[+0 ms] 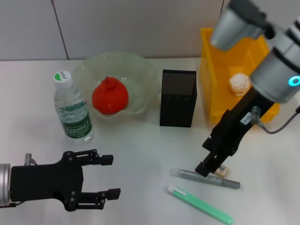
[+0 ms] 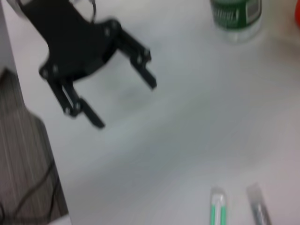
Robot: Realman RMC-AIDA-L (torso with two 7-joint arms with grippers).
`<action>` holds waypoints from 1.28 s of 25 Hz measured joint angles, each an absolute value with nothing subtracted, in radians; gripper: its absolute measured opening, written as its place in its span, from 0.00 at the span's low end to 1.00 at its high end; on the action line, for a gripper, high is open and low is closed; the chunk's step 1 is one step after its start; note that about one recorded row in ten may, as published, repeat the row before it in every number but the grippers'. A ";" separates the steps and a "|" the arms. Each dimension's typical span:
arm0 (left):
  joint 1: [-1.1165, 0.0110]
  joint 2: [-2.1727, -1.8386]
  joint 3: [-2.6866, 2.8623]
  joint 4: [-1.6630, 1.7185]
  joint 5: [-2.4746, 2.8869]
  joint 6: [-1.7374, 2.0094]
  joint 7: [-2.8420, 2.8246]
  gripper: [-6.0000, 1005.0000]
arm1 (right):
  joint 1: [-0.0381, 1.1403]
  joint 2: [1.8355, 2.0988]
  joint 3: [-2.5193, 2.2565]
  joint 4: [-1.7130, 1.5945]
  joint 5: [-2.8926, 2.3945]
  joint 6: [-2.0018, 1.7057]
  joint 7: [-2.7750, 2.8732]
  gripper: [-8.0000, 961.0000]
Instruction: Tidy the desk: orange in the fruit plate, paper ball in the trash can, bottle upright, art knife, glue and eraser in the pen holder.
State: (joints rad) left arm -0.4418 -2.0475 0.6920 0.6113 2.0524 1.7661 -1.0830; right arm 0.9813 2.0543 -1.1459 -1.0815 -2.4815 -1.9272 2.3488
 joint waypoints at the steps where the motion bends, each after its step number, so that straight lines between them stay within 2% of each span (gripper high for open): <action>1: -0.442 -2.049 0.692 0.611 2.053 1.765 -1.080 0.79 | 0.994 2.060 -1.159 -1.066 -2.499 -1.924 2.357 0.81; 2: -0.442 -2.051 0.692 0.610 2.053 1.765 -1.073 0.79 | 1.022 2.075 -1.180 -1.028 -2.545 -1.913 2.372 0.81; 4: -0.442 -2.055 0.692 0.610 2.064 1.764 -1.058 0.79 | 1.043 2.083 -1.199 -0.985 -2.581 -1.886 2.394 0.81; 13: -0.448 -2.058 0.703 0.559 2.095 1.722 -1.005 0.79 | 1.071 2.089 -1.242 -0.896 -2.584 -1.830 2.415 0.81; 32: -0.450 -2.060 0.736 0.545 2.109 1.696 -1.010 0.79 | 1.010 2.091 -1.544 -0.898 -2.418 -1.649 2.345 0.81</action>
